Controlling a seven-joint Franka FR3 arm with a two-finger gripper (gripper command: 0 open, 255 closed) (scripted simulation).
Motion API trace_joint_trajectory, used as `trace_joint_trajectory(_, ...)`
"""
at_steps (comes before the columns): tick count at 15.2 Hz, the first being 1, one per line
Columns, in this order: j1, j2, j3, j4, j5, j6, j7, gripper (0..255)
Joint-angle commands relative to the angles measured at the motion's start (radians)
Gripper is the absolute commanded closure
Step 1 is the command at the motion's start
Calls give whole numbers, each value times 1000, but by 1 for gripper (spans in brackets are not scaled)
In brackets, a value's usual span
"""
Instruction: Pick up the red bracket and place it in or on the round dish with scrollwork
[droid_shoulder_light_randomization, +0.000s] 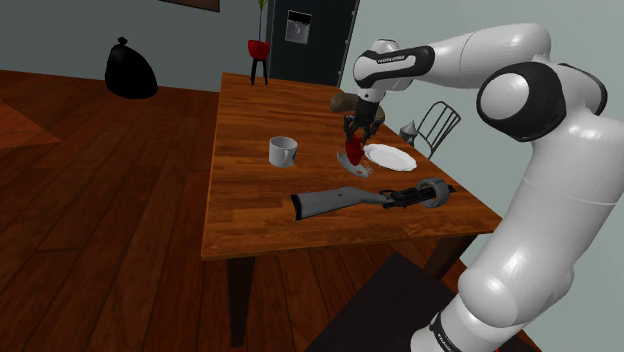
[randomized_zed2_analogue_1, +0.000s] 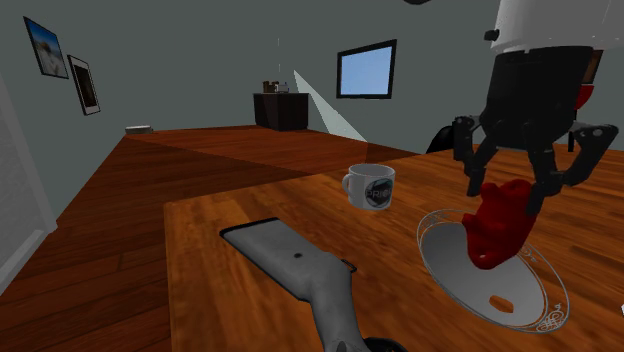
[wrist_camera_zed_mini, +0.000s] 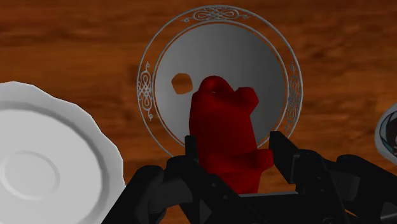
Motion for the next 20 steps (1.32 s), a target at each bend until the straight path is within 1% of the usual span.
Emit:
trace_joint_trajectory(1,0,2,0,-7,0,9,0,255)
trace_joint_trajectory(7,0,2,0,-7,0,9,0,255)
trace_joint_trajectory(8,0,2,0,-7,0,9,0,0)
trace_joint_trajectory(13,0,2,0,-7,0,9,0,0)
trace_joint_trajectory(17,-1,-8,-1,107,-1,-115,1,0)
trace_joint_trajectory(20,-1,-8,-1,107,-1,-115,1,0)
